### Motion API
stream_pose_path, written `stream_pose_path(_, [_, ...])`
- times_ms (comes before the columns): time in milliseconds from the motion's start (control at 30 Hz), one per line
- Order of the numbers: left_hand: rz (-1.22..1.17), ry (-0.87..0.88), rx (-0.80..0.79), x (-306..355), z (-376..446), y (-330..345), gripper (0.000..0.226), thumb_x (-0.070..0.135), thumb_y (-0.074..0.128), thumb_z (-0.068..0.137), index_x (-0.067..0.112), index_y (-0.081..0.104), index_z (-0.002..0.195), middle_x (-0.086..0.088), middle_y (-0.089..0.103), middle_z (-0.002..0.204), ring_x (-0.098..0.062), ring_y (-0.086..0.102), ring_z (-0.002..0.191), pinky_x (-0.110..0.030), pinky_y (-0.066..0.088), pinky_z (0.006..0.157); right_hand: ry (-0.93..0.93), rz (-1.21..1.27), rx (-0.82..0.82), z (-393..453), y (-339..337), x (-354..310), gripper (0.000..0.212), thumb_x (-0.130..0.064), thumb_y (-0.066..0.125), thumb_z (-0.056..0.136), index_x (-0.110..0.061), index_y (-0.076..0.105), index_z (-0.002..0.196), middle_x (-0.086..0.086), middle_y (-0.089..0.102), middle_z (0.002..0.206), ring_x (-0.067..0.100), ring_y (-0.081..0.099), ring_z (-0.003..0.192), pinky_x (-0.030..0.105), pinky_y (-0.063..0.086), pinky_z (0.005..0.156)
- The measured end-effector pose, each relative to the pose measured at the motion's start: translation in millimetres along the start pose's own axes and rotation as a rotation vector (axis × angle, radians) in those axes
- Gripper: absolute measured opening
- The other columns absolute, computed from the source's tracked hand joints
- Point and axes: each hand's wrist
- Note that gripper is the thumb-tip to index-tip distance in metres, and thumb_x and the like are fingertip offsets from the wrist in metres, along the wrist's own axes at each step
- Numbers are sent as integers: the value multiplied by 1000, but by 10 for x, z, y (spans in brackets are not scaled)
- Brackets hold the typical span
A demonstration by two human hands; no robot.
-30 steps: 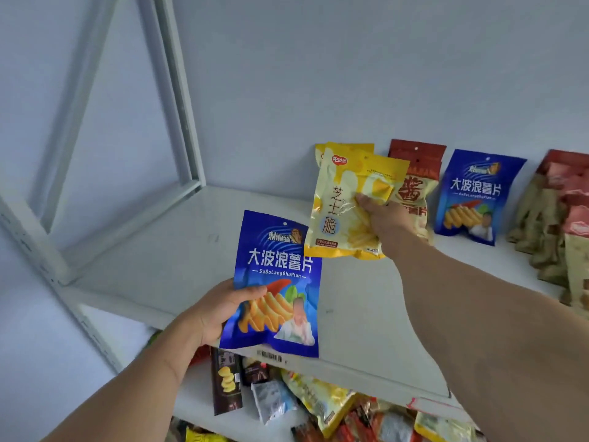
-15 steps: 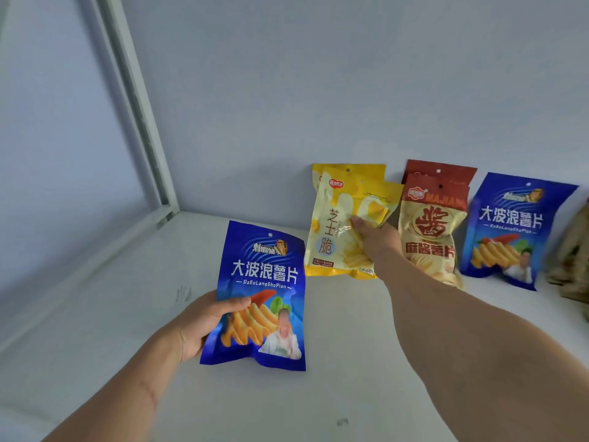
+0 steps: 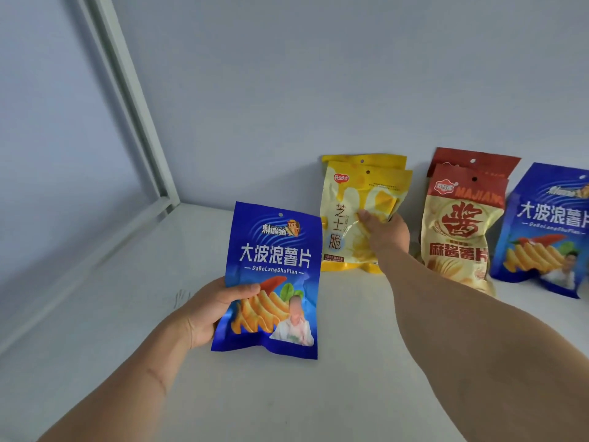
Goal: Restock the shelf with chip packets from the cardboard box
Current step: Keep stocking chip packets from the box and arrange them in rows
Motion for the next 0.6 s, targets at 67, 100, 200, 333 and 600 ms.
stream_pose_path(67, [-10, 8, -17, -5, 20, 15, 73, 41, 99, 43, 15, 75, 106, -18, 75, 111, -31, 73, 95, -41, 61, 81, 8, 14, 29, -41, -7, -24, 51, -48, 77, 82, -19, 56, 118, -4, 63, 106, 25, 63, 103, 35, 47, 79])
stream_pose_path(100, [-21, 11, -22, -8, 24, 32, 69, 40, 99, 43, 15, 76, 103, -17, 76, 108, -29, 74, 91, -39, 62, 76, 10, -1, 47, -60, -16, -32, 58, -47, 77, 83, -17, 53, 126, -1, 63, 111, 26, 63, 107, 35, 47, 80])
stream_pose_path(200, [-28, 37, -26, -48, 21, 139, 63, 41, 99, 41, 18, 78, 96, -15, 76, 100, -27, 72, 86, -36, 61, 73, -10, -91, 76, -169, -84, -47, 74, -50, 74, 85, -15, 42, 142, 3, 62, 128, 28, 61, 117, 35, 47, 82])
stream_pose_path(333, [-33, 66, 6, -106, -22, 377, 34, 24, 79, 69, 12, 72, 101, -16, 72, 94, -28, 67, 84, -34, 57, 73, -135, -307, 91, -364, -310, 41, 64, -52, 61, 91, -17, 46, 143, 4, 59, 135, 29, 57, 123, 40, 49, 93])
stream_pose_path(600, [32, 157, -69, -189, -113, 1173, 24, 11, 71, 86, 12, 70, 110, -17, 72, 97, -28, 69, 80, -39, 55, 75, -480, -857, -114, -1063, -1333, 463, 29, -31, 43, 103, -16, 67, 106, 3, 65, 105, 22, 58, 87, 29, 40, 66])
Point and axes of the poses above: each hand's wrist, its own z-axis towards the middle knuckle, its own y-axis out of the palm, x = y × z
